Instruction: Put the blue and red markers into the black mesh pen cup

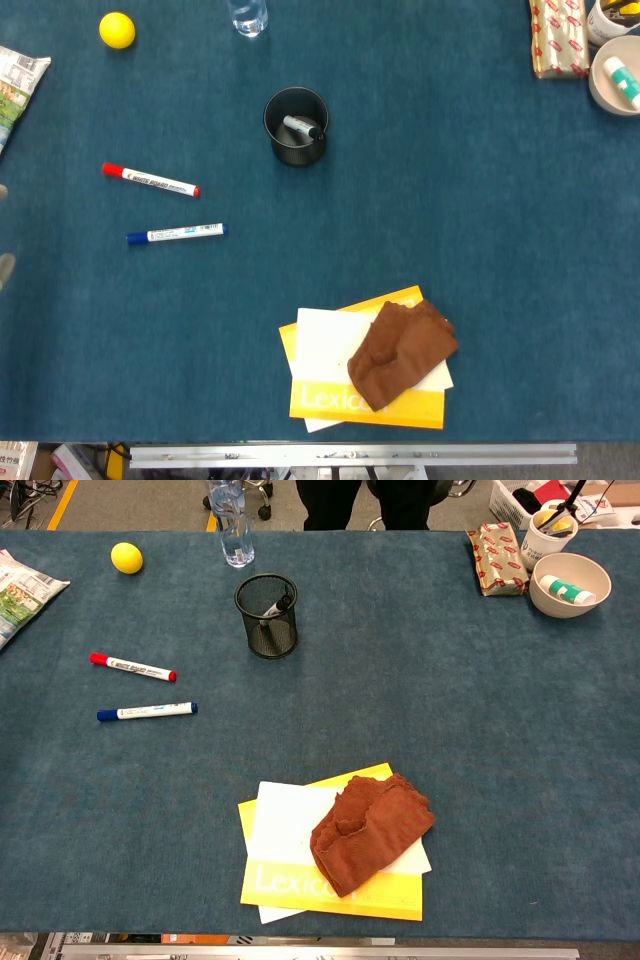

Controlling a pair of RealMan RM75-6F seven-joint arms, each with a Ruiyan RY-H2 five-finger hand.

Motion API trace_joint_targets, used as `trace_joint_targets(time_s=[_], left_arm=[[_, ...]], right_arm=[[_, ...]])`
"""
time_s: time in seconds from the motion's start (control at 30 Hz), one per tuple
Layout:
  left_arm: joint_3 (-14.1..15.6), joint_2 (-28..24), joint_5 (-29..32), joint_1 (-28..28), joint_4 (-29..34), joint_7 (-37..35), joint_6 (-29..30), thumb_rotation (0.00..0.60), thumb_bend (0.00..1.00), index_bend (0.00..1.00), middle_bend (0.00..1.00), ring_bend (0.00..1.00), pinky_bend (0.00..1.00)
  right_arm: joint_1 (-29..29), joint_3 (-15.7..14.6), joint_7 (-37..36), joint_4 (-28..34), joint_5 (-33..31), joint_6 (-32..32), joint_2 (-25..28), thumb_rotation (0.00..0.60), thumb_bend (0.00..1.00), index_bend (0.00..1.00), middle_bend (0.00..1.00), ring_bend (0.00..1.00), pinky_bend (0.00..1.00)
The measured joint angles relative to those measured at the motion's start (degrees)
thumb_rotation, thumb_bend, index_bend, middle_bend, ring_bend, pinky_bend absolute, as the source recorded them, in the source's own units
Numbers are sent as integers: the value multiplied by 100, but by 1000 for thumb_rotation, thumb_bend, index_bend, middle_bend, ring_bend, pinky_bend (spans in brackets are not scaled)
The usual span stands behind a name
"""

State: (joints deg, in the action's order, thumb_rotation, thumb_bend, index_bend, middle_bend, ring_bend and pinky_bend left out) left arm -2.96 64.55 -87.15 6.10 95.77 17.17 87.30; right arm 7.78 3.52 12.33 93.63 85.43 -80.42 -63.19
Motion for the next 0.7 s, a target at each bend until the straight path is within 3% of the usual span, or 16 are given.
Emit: trace_joint_targets(time_s=[0.17,0.23,0.33,0.4,0.47,0.53,0.6,0.7], left_arm=[[79,-8,-1,-16,37,73,-72,600,162,256,64,112,270],[116,-74,10,-13,124,-3,-158,600,161,242,63,101,269],[110,-121,-16,-10,151,-49,-142,600,273,383,283,226,346],[89,-73,-77,-14,101,-48,-42,600,397,515,460,345,454],[73,-7,-172,-26,10,-98,85,600,398,531,471,357,473],[70,13,-219,-34,-29,-214,125,600,317,465,374,297,467],[75,16,-252,-40,-56,-343,135,600,211,350,242,212,432],[88,12,-307,-43,-91,-446,145,600,138,248,125,124,347]], right_arm=[[50,-15,-44,-39,92,26,-7,600,0,168,216,206,350],[50,-14,-52,-56,130,-14,-21,600,20,205,274,230,356],[44,0,-97,-131,219,-145,-82,600,210,359,392,330,417],[34,8,-177,-228,289,-251,-152,600,329,440,451,386,457],[27,8,-247,-331,333,-295,-213,600,344,450,458,393,460],[23,5,-292,-384,342,-303,-249,600,267,440,440,390,461],[22,-4,-293,-378,309,-263,-246,600,113,381,379,364,462],[21,-11,-268,-331,256,-220,-219,600,2,297,300,315,443]])
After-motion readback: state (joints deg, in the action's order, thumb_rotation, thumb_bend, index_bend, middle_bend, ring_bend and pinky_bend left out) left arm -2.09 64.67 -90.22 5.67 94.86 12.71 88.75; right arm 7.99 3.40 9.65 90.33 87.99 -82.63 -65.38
